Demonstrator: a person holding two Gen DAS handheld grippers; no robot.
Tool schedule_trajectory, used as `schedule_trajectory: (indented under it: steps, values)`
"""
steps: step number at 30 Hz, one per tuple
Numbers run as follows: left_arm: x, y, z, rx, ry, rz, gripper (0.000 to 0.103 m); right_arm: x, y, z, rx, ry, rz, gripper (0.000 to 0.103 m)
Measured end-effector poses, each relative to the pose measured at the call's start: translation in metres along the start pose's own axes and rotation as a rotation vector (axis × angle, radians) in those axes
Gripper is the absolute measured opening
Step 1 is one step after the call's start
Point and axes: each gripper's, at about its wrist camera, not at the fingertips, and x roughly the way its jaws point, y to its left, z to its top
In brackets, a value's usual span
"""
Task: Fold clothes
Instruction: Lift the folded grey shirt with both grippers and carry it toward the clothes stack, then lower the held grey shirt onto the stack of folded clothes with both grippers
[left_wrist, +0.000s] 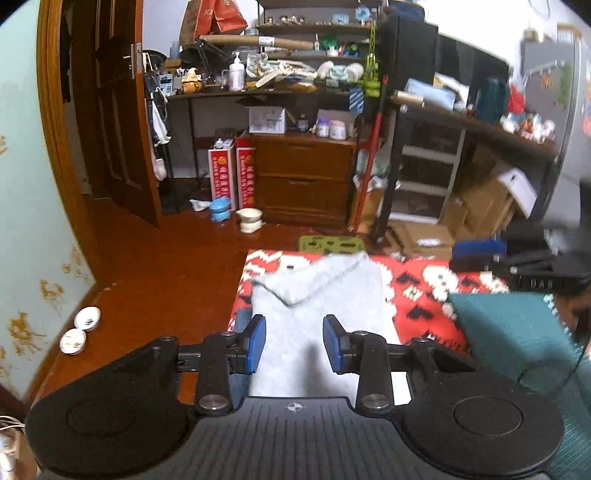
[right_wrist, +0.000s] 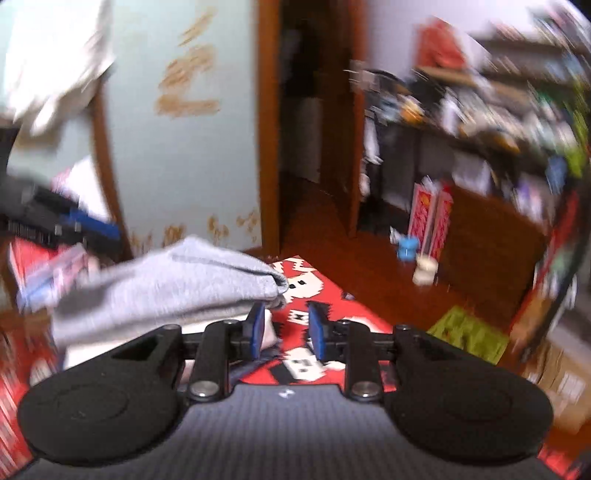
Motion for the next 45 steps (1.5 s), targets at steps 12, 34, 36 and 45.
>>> schedule_trajectory:
  steps: [12, 34, 36, 45]
  values:
    - [-0.011, -0.077, 0.024, 0.140, 0.181, 0.101, 0.034, -0.005, 0.019, 0.045, -0.375, 0.069, 0.103, 0.027]
    - [0.018, -0.154, -0.019, 0.592, 0.180, 0.438, 0.035, 0.021, 0.076, 0.019, -1.003, -0.114, 0.221, 0.026]
    - [0.026, -0.154, -0.032, 0.673, 0.162, 0.438, 0.035, 0.029, 0.083, 0.007, -1.068, -0.153, 0.231, 0.026]
    - [0.046, -0.162, -0.061, 0.797, 0.142, 0.502, 0.032, 0.038, 0.092, -0.019, -1.111, -0.214, 0.304, 0.026]
